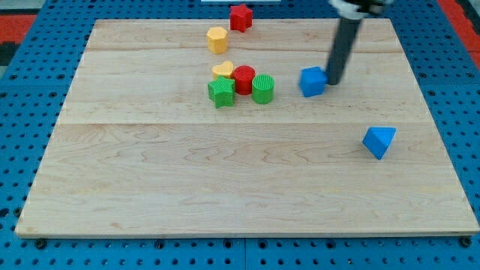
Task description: Slide the blue triangle closer to the group of blocks
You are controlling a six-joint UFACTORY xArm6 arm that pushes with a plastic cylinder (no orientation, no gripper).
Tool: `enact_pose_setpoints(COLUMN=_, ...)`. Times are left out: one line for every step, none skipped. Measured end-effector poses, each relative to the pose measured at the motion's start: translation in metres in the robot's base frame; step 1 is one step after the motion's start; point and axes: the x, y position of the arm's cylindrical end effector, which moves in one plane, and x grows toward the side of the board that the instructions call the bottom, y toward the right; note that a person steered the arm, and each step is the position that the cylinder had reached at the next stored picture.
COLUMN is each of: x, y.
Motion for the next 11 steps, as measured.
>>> enact_pose_setpoints(x=0.002, y=-0.038)
enact_pose_setpoints(x=0.040, y=0.007)
enact_pose_setpoints(x=0.091, y=0.044)
enact_pose_setpoints(x=0.077, y=0.147)
enact_pose_setpoints(x=0.152, y=0.186)
enact_pose_setpoints(x=0.166, y=0.106)
enact_pose_setpoints(x=0.101, y=0.084)
enact_pose_setpoints(x=0.056, y=0.051)
enact_pose_setpoints(x=0.100, y=0.061)
enact_pose_setpoints(x=0.091, y=0.008)
enact_pose_setpoints(x=0.037, y=0.016)
